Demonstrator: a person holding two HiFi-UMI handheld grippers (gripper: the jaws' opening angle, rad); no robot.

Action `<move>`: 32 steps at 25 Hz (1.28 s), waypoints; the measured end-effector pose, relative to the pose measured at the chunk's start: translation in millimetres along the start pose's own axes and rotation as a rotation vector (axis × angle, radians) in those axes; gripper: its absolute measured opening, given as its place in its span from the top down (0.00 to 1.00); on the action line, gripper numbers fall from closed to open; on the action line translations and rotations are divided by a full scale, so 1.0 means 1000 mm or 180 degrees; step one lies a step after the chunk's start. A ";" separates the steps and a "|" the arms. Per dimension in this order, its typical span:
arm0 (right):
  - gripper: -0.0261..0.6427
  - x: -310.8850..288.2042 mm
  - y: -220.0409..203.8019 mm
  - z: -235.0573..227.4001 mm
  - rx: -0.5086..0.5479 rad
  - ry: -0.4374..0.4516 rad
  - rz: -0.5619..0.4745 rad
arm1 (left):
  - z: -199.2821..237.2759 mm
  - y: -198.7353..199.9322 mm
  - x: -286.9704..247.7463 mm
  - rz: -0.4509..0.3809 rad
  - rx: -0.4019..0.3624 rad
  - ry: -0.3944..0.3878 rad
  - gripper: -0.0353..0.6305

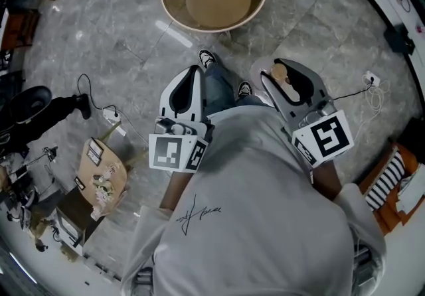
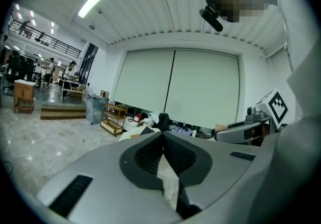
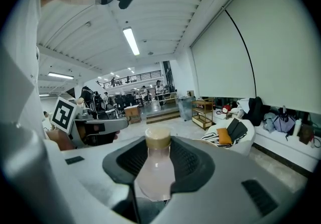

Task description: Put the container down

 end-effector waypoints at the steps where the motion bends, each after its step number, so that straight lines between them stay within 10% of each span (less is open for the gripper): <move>1: 0.74 -0.004 0.003 -0.003 0.0003 -0.0018 -0.0001 | 0.003 0.003 -0.005 -0.0003 -0.0001 -0.0018 0.92; 21: 0.74 -0.110 0.071 -0.043 0.0061 -0.0041 0.0076 | 0.101 0.056 -0.077 0.0040 0.0076 -0.0142 0.92; 32: 0.74 -0.172 0.117 -0.042 -0.0014 -0.0246 0.0011 | 0.169 0.099 -0.108 0.0039 -0.0312 -0.0267 0.92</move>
Point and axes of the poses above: the fingertips, and each gripper's own axes: x backward along the fingers, z to its left, y out of its top, the point moved 6 cm from there along x, backward along the fingers, and after that the axes turned 7 degrees about z, right-handed, at the moved point
